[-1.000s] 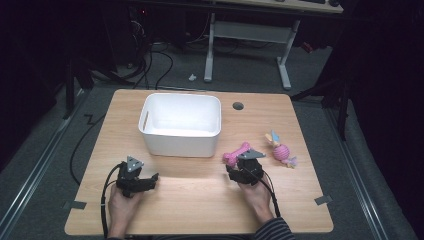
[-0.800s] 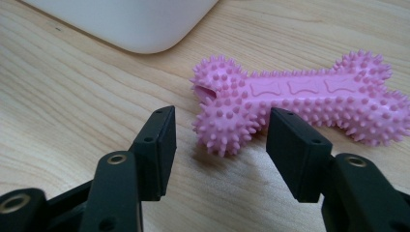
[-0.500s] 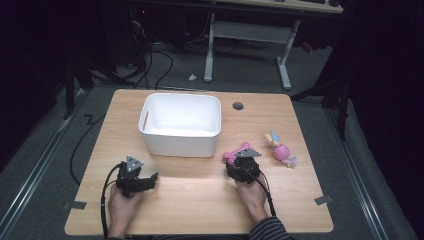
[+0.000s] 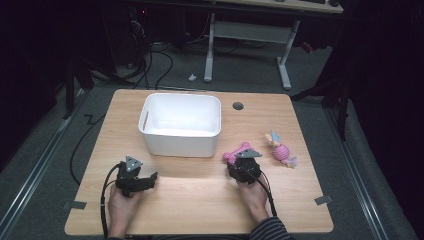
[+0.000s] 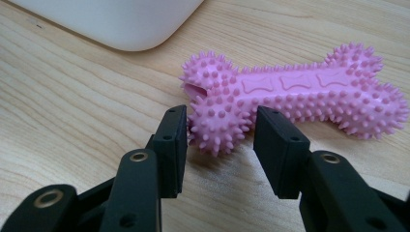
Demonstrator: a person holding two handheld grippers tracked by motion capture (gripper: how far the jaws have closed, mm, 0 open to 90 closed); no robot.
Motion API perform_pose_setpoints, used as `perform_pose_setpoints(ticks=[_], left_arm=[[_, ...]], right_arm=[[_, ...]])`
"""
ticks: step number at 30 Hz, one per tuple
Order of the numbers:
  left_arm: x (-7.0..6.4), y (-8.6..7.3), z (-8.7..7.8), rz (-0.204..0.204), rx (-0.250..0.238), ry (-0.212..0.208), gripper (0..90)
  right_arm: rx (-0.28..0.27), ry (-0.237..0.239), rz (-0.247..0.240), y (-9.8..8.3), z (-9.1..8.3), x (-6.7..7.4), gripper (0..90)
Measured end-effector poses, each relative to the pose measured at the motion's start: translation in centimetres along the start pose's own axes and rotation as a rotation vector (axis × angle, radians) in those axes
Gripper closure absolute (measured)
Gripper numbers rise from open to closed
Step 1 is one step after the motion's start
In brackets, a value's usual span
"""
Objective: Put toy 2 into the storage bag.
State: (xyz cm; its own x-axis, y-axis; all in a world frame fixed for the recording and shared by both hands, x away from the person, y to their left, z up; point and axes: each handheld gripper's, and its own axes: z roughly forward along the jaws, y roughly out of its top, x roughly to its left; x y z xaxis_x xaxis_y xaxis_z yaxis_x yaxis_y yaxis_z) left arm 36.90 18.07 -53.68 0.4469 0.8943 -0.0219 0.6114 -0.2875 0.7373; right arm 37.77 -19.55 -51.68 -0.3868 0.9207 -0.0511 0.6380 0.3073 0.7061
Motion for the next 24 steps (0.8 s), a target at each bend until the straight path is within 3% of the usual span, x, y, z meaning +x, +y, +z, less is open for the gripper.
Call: perform_pose_setpoints(ticks=[4, 24], left_arm=[[0.0, 0.0, 0.0, 0.002, 0.000, 0.001, 20.6], [0.0, 0.0, 0.0, 0.005, 0.002, 0.002, 20.6]], right_arm=[[-0.010, -0.002, -0.011, -0.1, -0.3, 0.0, 61.4], [-0.048, 0.019, -0.038, -0.2, -1.3, -0.6, 63.8]])
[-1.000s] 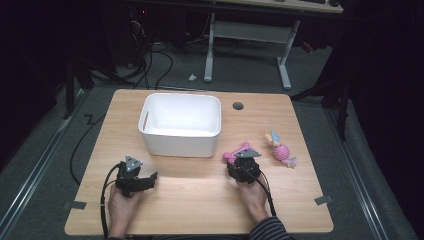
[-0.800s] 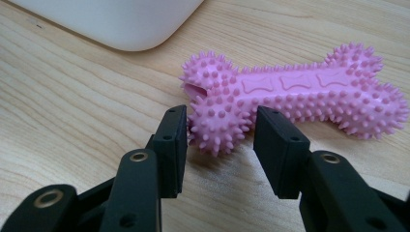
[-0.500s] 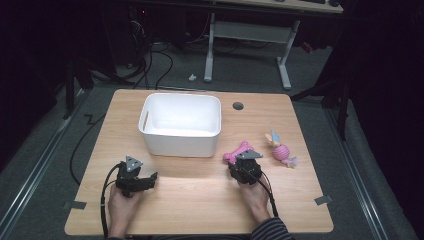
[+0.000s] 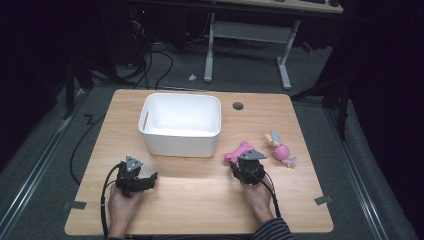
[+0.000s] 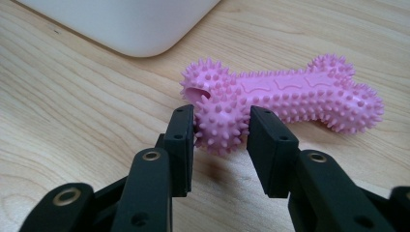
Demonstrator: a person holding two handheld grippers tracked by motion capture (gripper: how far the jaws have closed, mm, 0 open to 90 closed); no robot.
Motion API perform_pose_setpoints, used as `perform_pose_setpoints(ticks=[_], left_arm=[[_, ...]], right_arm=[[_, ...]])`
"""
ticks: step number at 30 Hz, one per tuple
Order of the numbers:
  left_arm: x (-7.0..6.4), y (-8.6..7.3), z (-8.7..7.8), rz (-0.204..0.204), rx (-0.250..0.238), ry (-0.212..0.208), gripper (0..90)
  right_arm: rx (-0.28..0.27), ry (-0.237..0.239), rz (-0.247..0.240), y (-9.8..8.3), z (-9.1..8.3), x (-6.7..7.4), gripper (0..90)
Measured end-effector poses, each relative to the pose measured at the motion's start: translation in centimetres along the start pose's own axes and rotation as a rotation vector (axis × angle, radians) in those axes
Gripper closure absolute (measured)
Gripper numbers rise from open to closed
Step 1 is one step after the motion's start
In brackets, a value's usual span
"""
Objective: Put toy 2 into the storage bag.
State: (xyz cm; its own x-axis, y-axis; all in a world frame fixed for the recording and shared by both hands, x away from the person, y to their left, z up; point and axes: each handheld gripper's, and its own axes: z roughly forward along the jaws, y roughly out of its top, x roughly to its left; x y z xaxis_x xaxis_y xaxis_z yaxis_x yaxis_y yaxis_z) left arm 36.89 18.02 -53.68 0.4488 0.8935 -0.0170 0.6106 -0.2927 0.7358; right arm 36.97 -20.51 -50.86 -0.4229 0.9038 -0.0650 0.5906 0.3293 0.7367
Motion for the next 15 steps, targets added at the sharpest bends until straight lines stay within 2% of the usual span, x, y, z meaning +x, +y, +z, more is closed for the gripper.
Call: perform_pose_setpoints(ticks=[15], left_arm=[[0.0, 0.0, 0.0, 0.000, 0.000, 0.000, 20.5]], right_arm=[[-0.028, 0.031, -0.005, 0.1, -1.1, -0.5, 65.0]])
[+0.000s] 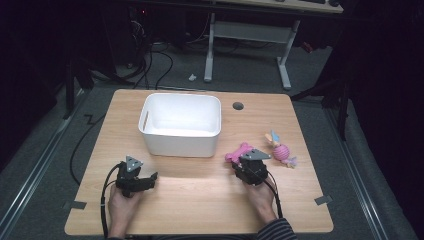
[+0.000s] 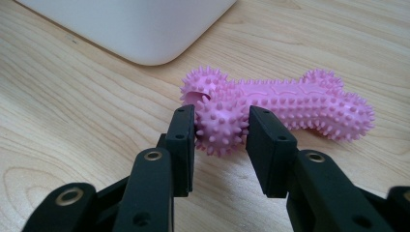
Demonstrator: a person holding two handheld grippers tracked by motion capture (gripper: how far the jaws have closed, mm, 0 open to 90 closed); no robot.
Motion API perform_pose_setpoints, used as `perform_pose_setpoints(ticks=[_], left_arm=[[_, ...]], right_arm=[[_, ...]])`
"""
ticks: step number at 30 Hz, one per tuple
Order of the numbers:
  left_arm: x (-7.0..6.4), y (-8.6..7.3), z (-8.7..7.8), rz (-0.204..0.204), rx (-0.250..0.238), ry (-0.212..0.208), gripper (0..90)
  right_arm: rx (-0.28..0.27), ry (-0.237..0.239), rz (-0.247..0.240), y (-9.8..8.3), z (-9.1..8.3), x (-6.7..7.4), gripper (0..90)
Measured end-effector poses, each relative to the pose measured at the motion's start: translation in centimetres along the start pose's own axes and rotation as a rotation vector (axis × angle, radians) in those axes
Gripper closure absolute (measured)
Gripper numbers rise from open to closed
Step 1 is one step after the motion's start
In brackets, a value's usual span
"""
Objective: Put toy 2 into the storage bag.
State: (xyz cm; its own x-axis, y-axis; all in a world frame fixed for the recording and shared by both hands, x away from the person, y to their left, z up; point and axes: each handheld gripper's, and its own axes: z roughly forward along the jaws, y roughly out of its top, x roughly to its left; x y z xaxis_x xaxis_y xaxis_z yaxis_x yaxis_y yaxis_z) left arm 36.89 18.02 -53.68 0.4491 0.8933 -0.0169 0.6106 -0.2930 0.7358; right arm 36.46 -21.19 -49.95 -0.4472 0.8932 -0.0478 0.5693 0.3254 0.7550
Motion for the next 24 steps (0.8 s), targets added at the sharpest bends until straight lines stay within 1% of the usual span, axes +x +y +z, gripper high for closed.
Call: perform_pose_setpoints(ticks=[14, 24], left_arm=[[0.0, 0.0, 0.0, 0.000, 0.000, 0.000, 20.5], [0.0, 0.0, 0.0, 0.000, 0.000, 0.000, 20.5]], right_arm=[[-0.028, 0.019, 0.000, 0.1, -1.1, -0.5, 66.4], [-0.065, 0.029, -0.010, 1.0, -2.6, -0.7, 66.5]])
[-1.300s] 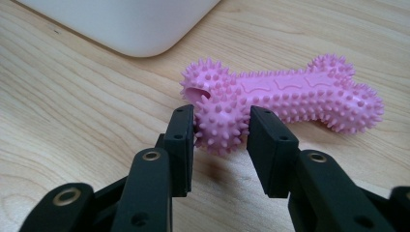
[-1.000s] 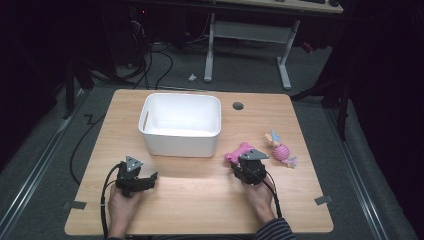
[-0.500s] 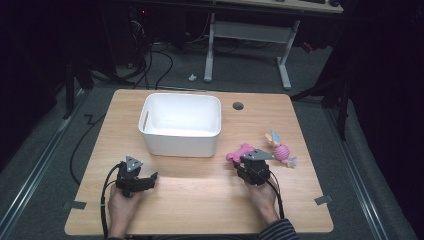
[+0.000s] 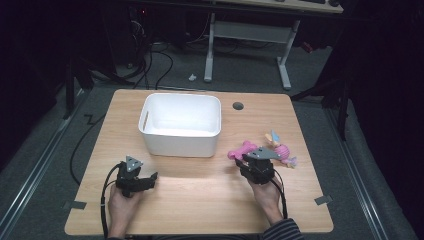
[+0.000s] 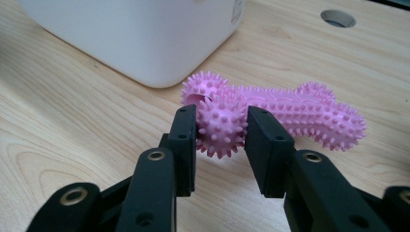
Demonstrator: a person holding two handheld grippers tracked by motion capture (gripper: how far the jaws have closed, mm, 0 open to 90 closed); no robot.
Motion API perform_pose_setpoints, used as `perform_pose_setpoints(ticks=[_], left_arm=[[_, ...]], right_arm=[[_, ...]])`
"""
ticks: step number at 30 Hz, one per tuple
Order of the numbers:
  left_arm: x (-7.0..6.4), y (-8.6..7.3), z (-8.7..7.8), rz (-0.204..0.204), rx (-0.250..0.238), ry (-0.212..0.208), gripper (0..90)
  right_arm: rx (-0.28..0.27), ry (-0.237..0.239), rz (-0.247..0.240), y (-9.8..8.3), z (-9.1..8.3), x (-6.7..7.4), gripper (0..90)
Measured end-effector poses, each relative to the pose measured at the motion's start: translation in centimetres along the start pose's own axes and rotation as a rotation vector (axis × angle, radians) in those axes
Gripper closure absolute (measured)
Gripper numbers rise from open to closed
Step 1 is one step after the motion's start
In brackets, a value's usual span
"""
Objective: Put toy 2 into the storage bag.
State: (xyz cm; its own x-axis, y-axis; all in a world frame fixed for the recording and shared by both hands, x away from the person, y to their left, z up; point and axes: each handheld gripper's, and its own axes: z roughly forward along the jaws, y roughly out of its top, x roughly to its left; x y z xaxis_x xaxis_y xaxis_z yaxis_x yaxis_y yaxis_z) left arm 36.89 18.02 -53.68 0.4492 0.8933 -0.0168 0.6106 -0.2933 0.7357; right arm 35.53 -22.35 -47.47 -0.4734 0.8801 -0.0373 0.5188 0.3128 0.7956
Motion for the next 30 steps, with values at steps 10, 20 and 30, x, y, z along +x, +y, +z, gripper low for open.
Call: perform_pose_setpoints(ticks=[10, 20, 30], left_arm=[[0.0, 0.0, 0.0, 0.000, 0.000, 0.000, 20.5], [0.0, 0.0, 0.0, 0.000, 0.000, -0.001, 20.4], [0.0, 0.0, 0.0, 0.001, 0.000, -0.001, 20.4]], right_arm=[[-0.022, 0.014, -0.010, 1.2, -1.5, -0.3, 66.5], [-0.051, 0.038, -0.041, 2.6, -3.3, -0.4, 66.5], [-0.076, 0.094, -0.031, 4.7, -4.8, -1.1, 66.5]])
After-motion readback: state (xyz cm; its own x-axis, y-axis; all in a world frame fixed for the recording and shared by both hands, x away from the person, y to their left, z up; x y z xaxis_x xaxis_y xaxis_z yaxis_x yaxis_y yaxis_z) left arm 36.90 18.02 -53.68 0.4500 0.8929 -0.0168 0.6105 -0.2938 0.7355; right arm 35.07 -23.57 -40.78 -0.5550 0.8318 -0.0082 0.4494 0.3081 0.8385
